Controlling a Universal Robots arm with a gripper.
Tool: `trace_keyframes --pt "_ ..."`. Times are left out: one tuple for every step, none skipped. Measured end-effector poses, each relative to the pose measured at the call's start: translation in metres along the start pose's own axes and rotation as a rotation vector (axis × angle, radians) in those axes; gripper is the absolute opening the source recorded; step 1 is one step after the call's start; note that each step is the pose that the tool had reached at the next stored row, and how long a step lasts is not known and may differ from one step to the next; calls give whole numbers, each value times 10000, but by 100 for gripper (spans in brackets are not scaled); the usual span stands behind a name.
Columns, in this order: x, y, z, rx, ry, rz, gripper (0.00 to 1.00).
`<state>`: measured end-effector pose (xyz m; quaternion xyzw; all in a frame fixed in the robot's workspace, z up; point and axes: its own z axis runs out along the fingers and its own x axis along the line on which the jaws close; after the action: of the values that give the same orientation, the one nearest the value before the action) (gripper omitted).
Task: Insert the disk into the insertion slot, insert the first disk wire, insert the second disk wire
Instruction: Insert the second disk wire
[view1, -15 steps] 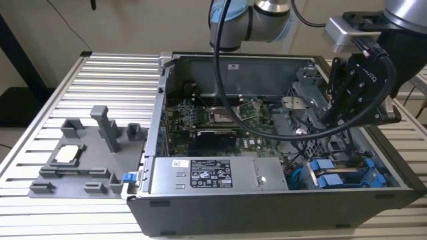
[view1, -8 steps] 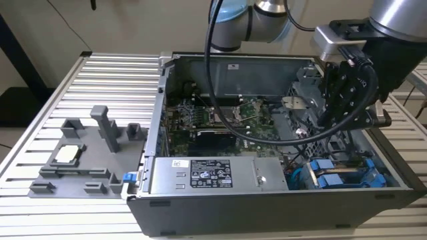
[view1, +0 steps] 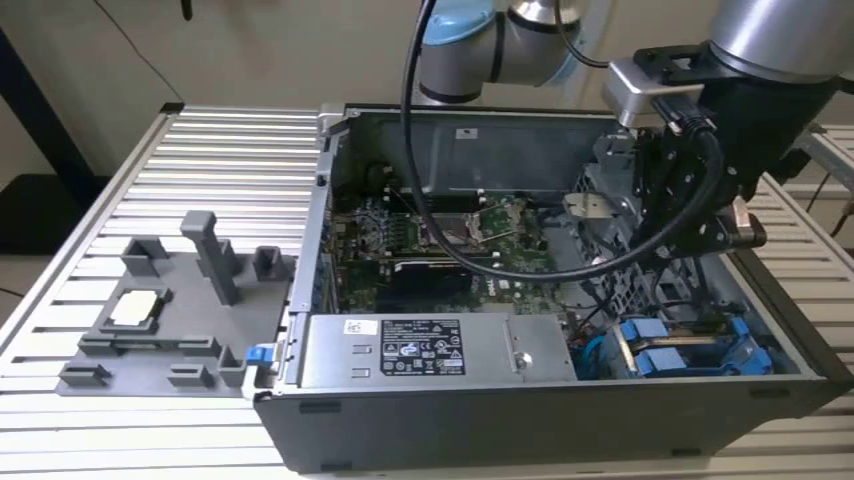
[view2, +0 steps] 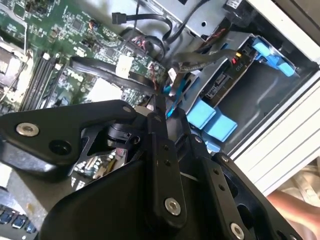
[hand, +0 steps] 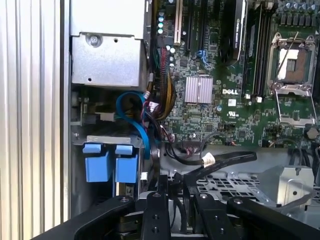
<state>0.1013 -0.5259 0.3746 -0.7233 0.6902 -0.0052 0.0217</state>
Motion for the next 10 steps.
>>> trace_keyframes --pt "-8 13 3 17 105 -6 27" --pt "-18 24 6 43 207 -11 27" --pt "-28 31 10 69 294 -17 27" --pt "-42 39 16 109 376 -22 27" --pt "-56 45 22 151 435 -26 27" --pt "-68 50 29 196 474 -29 27" --pt "-81 55 38 243 506 -31 27" --pt "-92 60 45 296 531 -33 27" --pt "-101 65 53 350 556 -35 27" --pt "-106 68 61 390 579 -36 27"
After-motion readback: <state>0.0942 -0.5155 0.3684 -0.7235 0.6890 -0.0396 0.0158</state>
